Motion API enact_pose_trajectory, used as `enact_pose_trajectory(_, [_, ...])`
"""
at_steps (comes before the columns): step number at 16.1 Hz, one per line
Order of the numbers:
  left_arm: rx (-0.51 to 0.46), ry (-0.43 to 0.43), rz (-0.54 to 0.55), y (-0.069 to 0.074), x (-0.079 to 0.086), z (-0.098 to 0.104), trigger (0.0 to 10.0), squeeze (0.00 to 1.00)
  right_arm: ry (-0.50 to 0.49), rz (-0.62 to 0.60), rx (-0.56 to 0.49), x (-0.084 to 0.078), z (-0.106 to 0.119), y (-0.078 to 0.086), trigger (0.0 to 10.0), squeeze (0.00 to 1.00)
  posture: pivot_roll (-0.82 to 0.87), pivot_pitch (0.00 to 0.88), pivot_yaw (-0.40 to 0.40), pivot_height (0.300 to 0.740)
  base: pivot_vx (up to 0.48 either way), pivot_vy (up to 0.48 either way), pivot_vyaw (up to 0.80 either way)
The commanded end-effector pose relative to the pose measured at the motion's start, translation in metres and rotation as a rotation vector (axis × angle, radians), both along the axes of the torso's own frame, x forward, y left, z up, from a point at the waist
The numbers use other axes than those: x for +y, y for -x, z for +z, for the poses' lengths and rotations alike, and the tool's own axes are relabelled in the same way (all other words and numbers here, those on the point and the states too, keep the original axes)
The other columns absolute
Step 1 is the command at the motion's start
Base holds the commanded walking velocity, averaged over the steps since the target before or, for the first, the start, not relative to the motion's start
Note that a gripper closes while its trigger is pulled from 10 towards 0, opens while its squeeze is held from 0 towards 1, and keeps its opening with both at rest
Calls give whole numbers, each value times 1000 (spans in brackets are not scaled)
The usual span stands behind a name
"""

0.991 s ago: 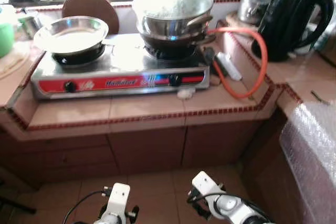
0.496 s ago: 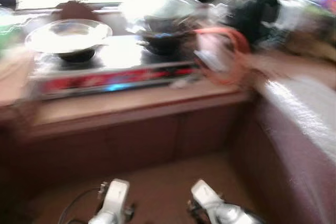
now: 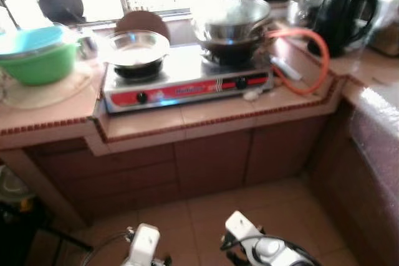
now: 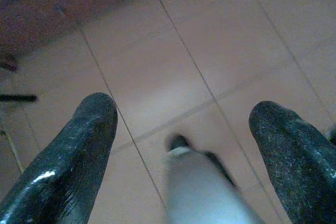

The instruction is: Kitchen organization

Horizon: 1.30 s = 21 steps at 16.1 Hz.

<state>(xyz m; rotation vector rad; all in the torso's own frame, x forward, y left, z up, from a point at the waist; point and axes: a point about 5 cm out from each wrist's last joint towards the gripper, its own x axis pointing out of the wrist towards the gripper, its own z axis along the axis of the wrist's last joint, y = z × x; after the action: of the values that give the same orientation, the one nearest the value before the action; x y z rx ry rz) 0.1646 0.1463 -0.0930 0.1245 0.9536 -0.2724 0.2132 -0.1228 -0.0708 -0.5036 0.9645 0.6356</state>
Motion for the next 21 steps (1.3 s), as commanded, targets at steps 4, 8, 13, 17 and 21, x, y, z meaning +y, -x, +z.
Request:
enact_pose_trajectory(4, [-17,-27,5,-5,9,2,10000,0,-21,30,7,10,0,2,10000,0,-76,0,41,740,0,0,0])
enact_pose_trajectory(8, [-30,-15,2,-7,5,4,10000,0,-1,87,5,12,-3,7,10000,0,-72,0,35,740,0,0,341])
enact_pose_trajectory(13, [-70,-17,-5,-13,3,7,10000,0,-2,77,18,12,-6,13,10000,0,-65,6,38,740,0,0,720])
enact_pose_trajectory(17, [-86,-20,-47,-18,-8,10,10000,0,1,64,29,9,-7,14,10000,0,-91,40,36,740,0,0,0])
enact_pose_trajectory(21, [-96,-8,-23,-34,-20,17,10000,0,2,5,16,3,-6,10,10000,0,-115,50,35,740,0,0,0])
